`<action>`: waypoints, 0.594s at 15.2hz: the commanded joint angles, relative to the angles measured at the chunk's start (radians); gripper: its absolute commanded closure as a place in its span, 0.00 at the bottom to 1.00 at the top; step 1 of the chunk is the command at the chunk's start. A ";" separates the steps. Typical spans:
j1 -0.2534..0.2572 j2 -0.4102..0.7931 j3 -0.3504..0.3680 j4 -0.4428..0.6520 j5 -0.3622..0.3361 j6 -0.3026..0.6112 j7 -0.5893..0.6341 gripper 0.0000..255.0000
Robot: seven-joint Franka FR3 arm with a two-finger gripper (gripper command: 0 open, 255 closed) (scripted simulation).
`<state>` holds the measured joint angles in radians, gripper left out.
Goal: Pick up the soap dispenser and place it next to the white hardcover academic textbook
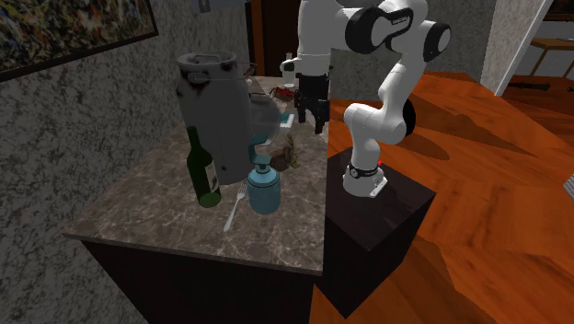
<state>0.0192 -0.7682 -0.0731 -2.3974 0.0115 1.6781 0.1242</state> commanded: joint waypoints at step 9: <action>-0.175 0.142 0.164 -0.107 -0.089 0.396 0.454 0.00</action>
<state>-0.1312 -0.6453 0.0677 -2.4930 -0.0615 2.0227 0.5067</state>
